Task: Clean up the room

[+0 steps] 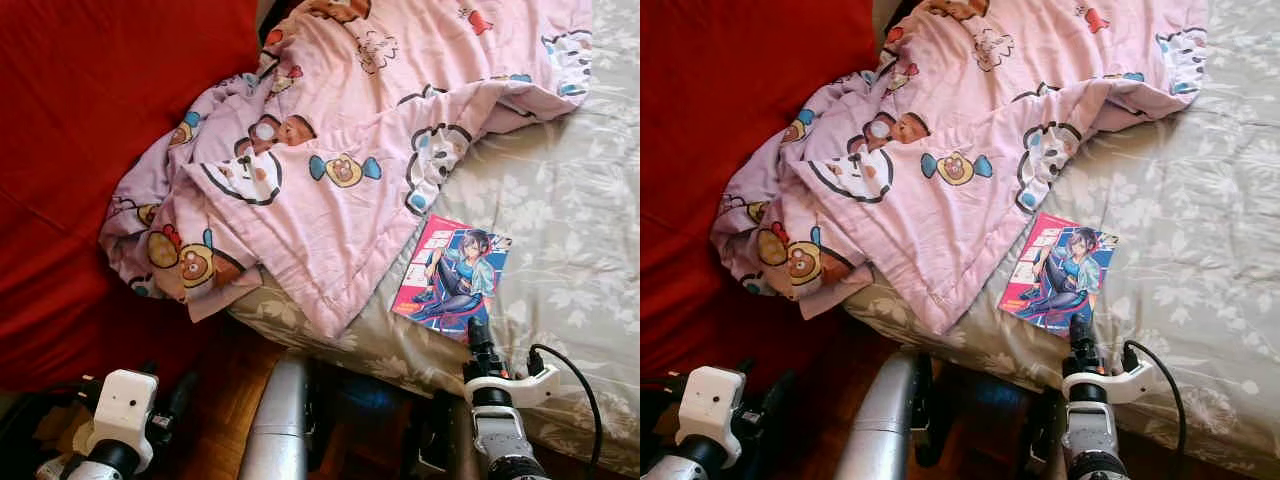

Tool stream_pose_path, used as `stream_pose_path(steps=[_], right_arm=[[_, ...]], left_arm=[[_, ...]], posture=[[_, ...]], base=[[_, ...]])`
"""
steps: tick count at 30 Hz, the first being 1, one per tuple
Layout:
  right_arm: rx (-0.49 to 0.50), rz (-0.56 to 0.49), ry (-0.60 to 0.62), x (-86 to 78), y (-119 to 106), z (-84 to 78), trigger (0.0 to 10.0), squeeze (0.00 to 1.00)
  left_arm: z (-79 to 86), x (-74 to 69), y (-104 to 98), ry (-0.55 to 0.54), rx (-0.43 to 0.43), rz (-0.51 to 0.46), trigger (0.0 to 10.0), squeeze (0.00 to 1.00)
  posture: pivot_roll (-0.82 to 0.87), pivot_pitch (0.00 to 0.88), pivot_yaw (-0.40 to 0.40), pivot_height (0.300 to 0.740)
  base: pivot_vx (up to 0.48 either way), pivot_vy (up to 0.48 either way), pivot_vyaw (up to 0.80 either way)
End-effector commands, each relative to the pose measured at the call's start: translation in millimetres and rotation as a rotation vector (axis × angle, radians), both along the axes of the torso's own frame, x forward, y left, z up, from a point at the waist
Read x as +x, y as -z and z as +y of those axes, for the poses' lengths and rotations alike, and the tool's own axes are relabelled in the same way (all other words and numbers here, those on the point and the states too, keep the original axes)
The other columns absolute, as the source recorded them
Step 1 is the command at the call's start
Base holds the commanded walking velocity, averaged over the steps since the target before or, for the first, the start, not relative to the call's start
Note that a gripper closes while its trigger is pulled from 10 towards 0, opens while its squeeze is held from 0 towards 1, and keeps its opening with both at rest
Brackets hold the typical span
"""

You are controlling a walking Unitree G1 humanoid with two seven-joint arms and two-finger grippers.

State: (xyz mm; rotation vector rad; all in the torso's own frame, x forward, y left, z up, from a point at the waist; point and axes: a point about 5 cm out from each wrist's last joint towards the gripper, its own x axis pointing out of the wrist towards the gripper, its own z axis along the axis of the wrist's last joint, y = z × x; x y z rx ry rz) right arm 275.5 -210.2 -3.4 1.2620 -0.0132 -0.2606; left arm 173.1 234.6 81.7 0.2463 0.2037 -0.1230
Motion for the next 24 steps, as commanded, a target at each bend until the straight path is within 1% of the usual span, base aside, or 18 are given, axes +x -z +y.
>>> stream_pose_path(steps=[1, 7, 10, 12, 14, 17, 21, 24], right_arm=[[0.032, 0.068, 0.031, -13.6, 13.3, -1.5, 10.0, 0.0], [0.045, 0.111, 0.018, -15.7, 18.3, 6.1, 10.0, 0.0], [0.058, 0.142, -0.004, -17.9, 22.4, 13.0, 10.0, 0.0], [0.055, 0.164, -0.037, -18.8, 24.9, 19.3, 10.0, 0.0], [0.055, 0.236, -0.134, -19.8, 29.9, 32.0, 10.0, 0.0], [0.036, 0.182, -0.196, -15.1, 25.6, 43.4, 10.0, 0.0], [0.04, 0.175, -0.197, -12.8, 24.0, 45.4, 10.0, 0.0], [0.022, 0.179, -0.23, -12.4, 23.9, 48.8, 10.0, 0.0]], left_arm=[[6.5, -8.7, 5.2, -0.013, 0.007, 0.05, 10.0, 0.0], [5.6, -10.9, 4.1, -0.009, 0.009, 0.055, 10.0, 0.0], [6.4, -11.7, 3.3, -0.01, 0.012, 0.057, 10.0, 0.0], [7.7, -12.1, 2.6, -0.011, 0.017, 0.058, 10.0, 0.0], [8.6, -12.2, 2.2, -0.012, 0.02, 0.058, 10.0, 0.0], [10.6, -11.1, 1.0, -0.015, 0.026, 0.056, 10.0, 0.0], [11.3, -10.3, 1.1, -0.015, 0.029, 0.056, 10.0, 0.0], [11.6, -9.2, 0.7, -0.014, 0.031, 0.055, 10.0, 0.0]], posture=[[0.32, 0.485, 0.208, 0.616], [0.33, 0.488, 0.209, 0.616], [0.34, 0.487, 0.211, 0.616], [0.34, 0.486, 0.212, 0.616], [0.34, 0.486, 0.212, 0.616], [0.34, 0.485, 0.213, 0.616], [0.34, 0.478, 0.215, 0.616], [0.34, 0.475, 0.216, 0.616]], base=[[0.0, 0.0, 0.0], [0.0, 0.0, 0.0], [0.0, 0.0, 0.0], [0.0, 0.0, 0.0], [0.0, 0.0, 0.0], [0.0, 0.0, 0.0], [0.0, 0.0, 0.0], [0.0, 0.0, 0.0]])
